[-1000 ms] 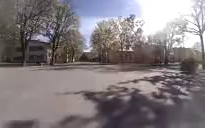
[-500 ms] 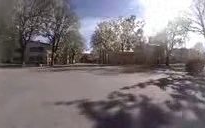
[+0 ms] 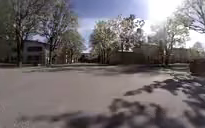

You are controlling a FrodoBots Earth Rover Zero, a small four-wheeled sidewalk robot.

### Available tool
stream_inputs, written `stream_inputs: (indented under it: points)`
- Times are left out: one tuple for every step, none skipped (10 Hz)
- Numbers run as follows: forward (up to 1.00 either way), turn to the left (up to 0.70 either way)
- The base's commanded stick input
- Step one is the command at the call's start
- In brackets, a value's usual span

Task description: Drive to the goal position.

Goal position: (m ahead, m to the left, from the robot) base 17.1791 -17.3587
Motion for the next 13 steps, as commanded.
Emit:
stream_inputs:
  points:
    - [1.0,0.0]
    - [1.0,0.0]
    - [1.0,0.0]
    - [1.0,0.0]
    - [1.0,0.0]
    - [1.0,0.0]
    - [1.0,0.0]
    - [1.0,0.0]
    - [1.0,0.0]
    - [1.0,0.0]
    - [1.0,0.0]
    - [1.0,0.2]
    - [1.0,0.38]
